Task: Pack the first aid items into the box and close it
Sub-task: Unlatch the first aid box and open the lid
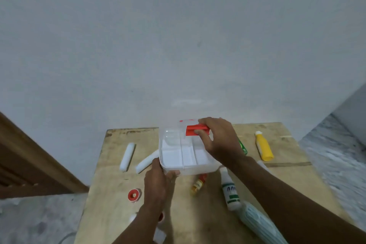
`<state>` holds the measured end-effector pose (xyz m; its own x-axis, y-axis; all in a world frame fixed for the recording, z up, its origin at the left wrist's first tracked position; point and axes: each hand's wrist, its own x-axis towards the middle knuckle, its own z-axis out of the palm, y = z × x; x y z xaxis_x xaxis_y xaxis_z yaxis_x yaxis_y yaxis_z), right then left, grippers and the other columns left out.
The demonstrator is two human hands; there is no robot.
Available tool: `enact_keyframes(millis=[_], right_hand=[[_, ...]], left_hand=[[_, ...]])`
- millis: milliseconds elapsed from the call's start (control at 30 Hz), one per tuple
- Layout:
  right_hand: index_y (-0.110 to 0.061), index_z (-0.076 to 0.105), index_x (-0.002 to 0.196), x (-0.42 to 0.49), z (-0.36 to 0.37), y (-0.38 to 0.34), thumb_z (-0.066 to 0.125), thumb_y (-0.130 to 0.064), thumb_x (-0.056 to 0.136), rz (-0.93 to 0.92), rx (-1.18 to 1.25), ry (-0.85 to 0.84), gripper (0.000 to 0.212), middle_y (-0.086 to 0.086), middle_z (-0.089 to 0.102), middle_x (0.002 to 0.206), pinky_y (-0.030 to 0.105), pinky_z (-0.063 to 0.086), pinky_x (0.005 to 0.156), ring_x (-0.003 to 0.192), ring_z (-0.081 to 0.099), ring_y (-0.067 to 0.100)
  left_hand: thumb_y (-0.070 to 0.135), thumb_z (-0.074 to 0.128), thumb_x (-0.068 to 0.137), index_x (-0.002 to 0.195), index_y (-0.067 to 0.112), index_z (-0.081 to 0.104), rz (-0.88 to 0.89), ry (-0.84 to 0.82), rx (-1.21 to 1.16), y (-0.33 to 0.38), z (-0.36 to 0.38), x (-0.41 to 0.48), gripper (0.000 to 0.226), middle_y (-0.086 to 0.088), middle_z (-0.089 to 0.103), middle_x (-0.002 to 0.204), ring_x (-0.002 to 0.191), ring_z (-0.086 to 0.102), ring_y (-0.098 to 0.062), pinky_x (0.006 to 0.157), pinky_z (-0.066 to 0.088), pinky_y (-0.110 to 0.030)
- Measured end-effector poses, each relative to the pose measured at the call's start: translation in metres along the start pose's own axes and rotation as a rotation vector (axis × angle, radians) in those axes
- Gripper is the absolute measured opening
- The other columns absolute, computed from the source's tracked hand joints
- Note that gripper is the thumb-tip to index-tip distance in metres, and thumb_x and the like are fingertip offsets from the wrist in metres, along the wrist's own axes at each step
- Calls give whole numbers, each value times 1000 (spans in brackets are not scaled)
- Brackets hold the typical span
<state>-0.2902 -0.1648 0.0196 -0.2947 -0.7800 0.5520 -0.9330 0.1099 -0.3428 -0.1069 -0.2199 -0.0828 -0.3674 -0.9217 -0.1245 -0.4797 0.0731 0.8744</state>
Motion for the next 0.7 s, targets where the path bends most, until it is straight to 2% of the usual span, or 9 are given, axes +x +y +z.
enact_keyframes(millis=[133, 233, 367, 433, 500, 600, 700], right_hand=[[-18, 68, 99, 30, -3, -2, 70, -37, 88, 132, -9, 17, 22, -4, 73, 88, 42, 54, 81, 80, 67, 20], [-19, 66, 102, 49, -2, -2, 68, -39, 89, 191, 53, 28, 24, -3, 72, 88, 44, 53, 81, 80, 66, 22], [-20, 62, 108, 70, 3, -2, 67, -41, 90, 298, 88, 19, 29, -1, 72, 92, 45, 51, 88, 86, 67, 24], [-20, 61, 110, 78, 6, -1, 67, -43, 89, 344, 88, -1, 32, 0, 73, 95, 45, 51, 89, 90, 68, 24], [-19, 60, 108, 84, 9, 0, 68, -43, 88, 378, 112, -17, 32, 0, 73, 95, 45, 51, 87, 90, 68, 25], [-18, 59, 105, 88, 11, 1, 69, -40, 88, 419, 152, -48, 29, 1, 72, 93, 46, 51, 87, 91, 67, 25], [-19, 57, 101, 89, 12, 3, 68, -41, 89, 432, 157, -62, 27, 0, 71, 90, 45, 51, 85, 90, 67, 24]], left_hand=[[27, 68, 81, 117, 15, 59, -55, 15, -54, 4, -4, -2, 39, 8, 69, 83, 76, 64, -9, 68, 54, -34], [22, 73, 78, 123, 22, 56, -45, 7, 12, 2, -4, -2, 48, 9, 70, 78, 72, 67, -8, 63, 53, -31], [38, 77, 70, 127, 33, 52, -21, 11, 57, 1, -6, -3, 63, 13, 71, 88, 91, 71, -19, 76, 56, -38], [47, 83, 62, 126, 49, 44, -35, -23, -42, 6, -9, -4, 75, 21, 70, 99, 99, 69, -8, 81, 57, -34], [55, 82, 66, 130, 60, 35, 15, -78, -139, 15, -11, -6, 80, 29, 67, 110, 101, 65, 6, 81, 57, -25], [68, 64, 77, 140, 61, 28, 21, -81, -182, 20, -10, 0, 73, 25, 63, 123, 108, 62, 1, 84, 51, -23], [66, 54, 80, 145, 53, 29, 5, -72, -243, 22, -6, 5, 71, 24, 59, 126, 111, 57, 2, 80, 43, -13]])
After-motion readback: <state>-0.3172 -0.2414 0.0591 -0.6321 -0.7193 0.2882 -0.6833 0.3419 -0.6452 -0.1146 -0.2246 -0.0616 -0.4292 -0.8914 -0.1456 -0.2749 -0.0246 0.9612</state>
